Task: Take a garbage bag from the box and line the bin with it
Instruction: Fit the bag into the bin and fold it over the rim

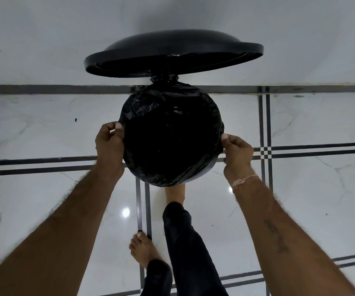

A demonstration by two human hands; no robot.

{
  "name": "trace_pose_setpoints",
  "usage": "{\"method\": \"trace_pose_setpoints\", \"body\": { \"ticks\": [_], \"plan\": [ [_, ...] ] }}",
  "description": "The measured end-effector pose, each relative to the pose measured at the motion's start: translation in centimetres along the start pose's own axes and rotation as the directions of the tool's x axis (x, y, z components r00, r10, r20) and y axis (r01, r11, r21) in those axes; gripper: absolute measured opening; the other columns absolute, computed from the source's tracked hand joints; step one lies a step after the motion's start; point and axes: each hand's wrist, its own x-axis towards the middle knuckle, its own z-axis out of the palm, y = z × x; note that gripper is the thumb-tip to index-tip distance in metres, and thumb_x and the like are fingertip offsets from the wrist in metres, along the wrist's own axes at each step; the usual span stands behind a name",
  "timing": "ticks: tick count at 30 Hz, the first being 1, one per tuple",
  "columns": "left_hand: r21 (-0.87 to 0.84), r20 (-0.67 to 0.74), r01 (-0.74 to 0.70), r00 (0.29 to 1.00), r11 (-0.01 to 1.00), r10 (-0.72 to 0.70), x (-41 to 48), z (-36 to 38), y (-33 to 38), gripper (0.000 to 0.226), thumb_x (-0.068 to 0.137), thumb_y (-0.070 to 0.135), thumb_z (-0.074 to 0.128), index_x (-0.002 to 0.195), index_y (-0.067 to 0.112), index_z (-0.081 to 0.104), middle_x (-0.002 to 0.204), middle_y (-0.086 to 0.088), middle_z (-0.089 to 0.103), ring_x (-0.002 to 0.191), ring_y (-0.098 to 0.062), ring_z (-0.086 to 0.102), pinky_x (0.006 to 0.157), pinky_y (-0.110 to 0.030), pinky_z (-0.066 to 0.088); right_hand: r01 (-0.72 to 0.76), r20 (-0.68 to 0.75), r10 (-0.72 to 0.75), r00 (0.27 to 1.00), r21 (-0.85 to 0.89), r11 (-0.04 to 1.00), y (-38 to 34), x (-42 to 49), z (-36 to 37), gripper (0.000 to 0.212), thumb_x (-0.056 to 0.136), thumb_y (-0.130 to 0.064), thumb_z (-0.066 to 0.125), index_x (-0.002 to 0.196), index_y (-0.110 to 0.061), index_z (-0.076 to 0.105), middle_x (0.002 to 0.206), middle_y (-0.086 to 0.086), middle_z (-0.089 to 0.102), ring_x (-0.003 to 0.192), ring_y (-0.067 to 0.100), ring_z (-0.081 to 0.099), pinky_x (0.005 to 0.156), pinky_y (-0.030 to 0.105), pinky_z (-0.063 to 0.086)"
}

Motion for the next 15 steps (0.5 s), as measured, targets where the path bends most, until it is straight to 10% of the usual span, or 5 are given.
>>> {"method": "trace_pose_setpoints", "body": {
  "ticks": [5,11,15],
  "plan": [
    [-0.008,0.024,0.039,0.999,0.999,-0.039,-0.1,-0.2,0.2,0.017,0.105,0.03,0.055,0.112,0.016,0.063,0.076,0.005,0.063,0.061,-0.006,0.058,0.052,-0.018,0.05,-0.14,0.042,0.138,0.989,0.035,0.99,0.0,-0.2,-0.4,0.018,0.102,-0.01,0.063,0.088,-0.015,0.072,0.069,-0.002,0.059,0.051,0.006,0.047,0.037,0.016,0.033],
    [-0.098,0.025,0.127,0.992,0.987,-0.125,-0.5,-0.5,0.1,0.019,0.103,0.034,0.059,0.113,0.018,0.063,0.085,0.004,0.067,0.069,-0.011,0.061,0.046,-0.02,0.052,-0.199,0.152,0.184,0.971,0.094,0.975,1.1,-1.5,-0.8,0.021,0.097,-0.036,0.071,0.094,-0.015,0.073,0.074,-0.007,0.067,0.058,0.003,0.058,0.06,0.018,0.05],
    [-0.097,0.027,0.094,0.995,0.991,-0.091,-0.4,-0.6,0.1,0.017,0.102,0.031,0.061,0.111,0.016,0.063,0.083,0.005,0.068,0.069,-0.011,0.063,0.054,-0.021,0.054,-0.117,0.05,0.113,0.992,0.084,0.99,2.1,-2.5,-0.2,0.015,0.089,-0.01,0.08,0.101,-0.005,0.073,0.086,0.003,0.071,0.068,0.007,0.066,0.064,0.02,0.051]
  ]
}}
